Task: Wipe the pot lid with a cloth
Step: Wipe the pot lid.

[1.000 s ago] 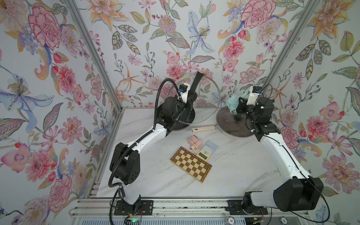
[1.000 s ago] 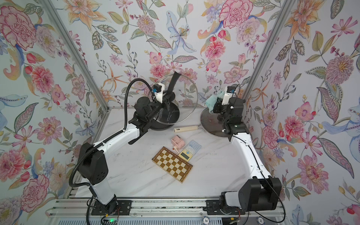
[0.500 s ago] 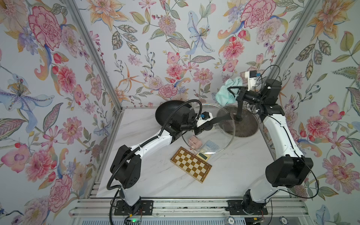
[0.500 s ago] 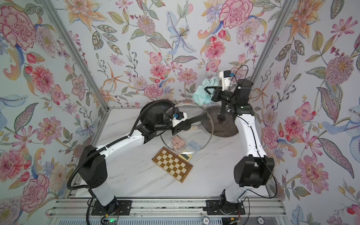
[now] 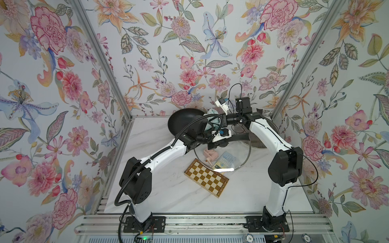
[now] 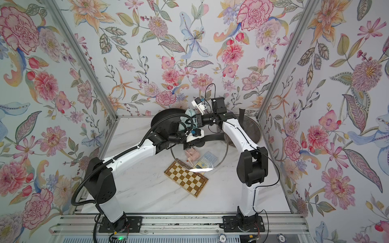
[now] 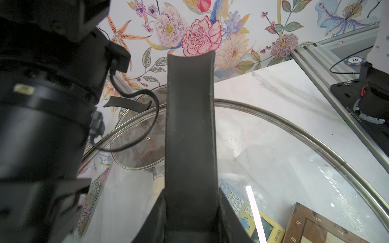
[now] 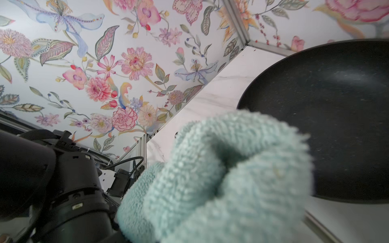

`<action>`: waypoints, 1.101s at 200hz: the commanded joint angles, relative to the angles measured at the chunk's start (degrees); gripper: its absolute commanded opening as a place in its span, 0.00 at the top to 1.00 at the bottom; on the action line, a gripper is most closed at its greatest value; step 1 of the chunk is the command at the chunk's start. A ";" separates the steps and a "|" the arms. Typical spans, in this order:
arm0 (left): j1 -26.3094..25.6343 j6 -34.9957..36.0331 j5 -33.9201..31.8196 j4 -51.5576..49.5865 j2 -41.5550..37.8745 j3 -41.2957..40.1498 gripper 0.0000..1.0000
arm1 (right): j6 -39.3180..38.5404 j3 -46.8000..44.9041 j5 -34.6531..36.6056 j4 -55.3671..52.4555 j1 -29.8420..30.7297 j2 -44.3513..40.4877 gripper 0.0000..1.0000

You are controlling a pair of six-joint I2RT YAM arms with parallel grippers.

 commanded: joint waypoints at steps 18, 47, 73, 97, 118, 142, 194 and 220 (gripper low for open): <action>-1.06 8.60 -0.28 1.44 -4.96 5.74 1.00 | -7.09 2.15 0.34 -8.76 4.41 3.26 1.00; -1.24 11.84 -3.50 -0.39 -5.75 5.40 1.00 | -11.00 3.60 5.90 -14.24 5.81 4.98 1.00; -1.44 11.82 -6.13 1.23 -6.54 3.92 1.00 | -11.92 1.77 15.15 -14.73 4.90 3.51 1.00; -1.42 11.00 -9.70 4.94 -8.14 1.15 1.00 | -12.14 -0.02 24.09 -14.65 2.48 1.33 1.00; -1.43 10.40 -12.49 8.23 -9.68 -1.11 1.00 | -11.17 -2.10 26.87 -14.64 -1.07 -1.00 1.00; -1.38 9.47 -15.19 11.50 -10.92 -3.06 1.00 | -10.46 -5.41 29.40 -14.55 -4.93 -3.81 1.00; -0.98 8.26 -17.78 17.00 -11.21 -5.47 1.00 | -8.04 -14.36 32.45 -13.68 -10.16 -9.61 1.00; -0.98 8.67 -16.41 16.82 -10.82 -4.49 1.00 | -7.90 -12.56 31.87 -12.39 -8.24 -9.39 1.00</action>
